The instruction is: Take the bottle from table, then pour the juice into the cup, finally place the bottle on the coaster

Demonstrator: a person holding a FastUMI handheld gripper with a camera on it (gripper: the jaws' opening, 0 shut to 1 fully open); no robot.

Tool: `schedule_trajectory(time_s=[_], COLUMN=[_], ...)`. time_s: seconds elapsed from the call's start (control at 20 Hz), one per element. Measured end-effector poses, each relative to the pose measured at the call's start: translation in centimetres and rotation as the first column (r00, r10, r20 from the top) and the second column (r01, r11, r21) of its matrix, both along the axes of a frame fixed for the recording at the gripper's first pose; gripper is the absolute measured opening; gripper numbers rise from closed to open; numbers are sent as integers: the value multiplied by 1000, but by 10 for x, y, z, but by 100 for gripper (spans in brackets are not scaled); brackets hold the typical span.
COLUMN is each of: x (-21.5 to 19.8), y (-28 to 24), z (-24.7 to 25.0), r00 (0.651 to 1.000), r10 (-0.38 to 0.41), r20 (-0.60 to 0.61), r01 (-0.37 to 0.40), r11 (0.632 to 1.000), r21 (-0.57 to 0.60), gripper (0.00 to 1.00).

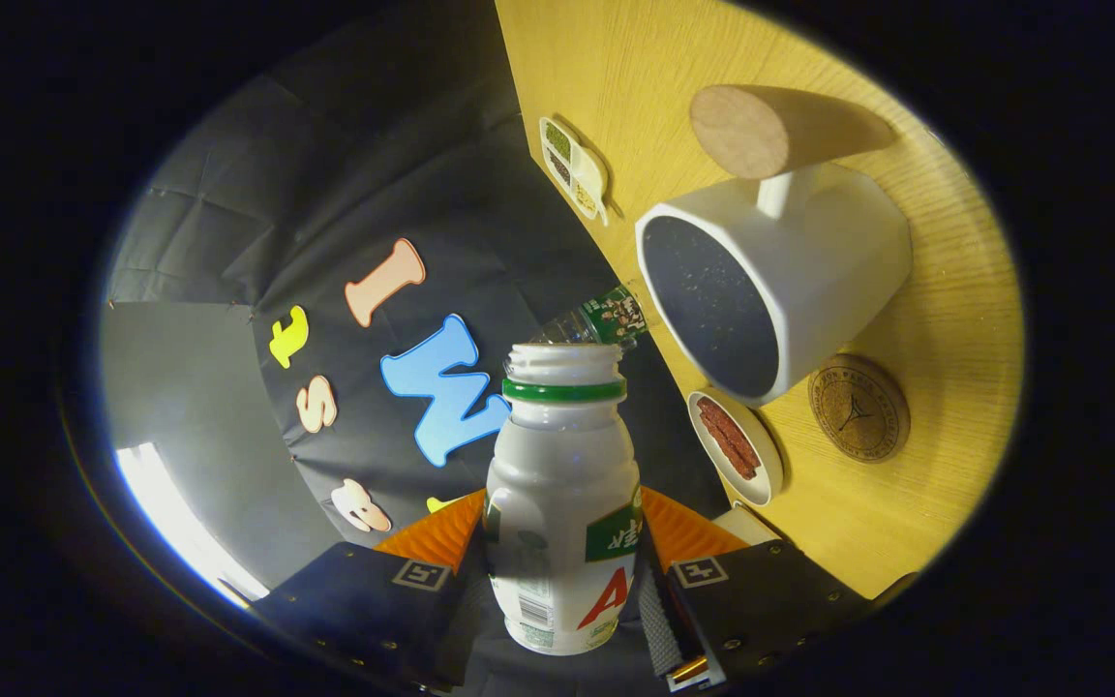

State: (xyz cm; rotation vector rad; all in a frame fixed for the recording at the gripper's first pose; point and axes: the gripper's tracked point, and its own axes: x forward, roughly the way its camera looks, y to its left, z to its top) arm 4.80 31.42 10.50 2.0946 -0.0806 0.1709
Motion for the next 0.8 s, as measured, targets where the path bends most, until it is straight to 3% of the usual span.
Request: schedule_trajectory(time_s=[0.45,0.8], x=[3,4], y=[4,3], z=[-5,-25], r00=[1000,998], r10=[-5,-26], r20=[-14,-56], r01=[4,9], r11=[998,962], r21=[-68,-272], gripper=[68,68])
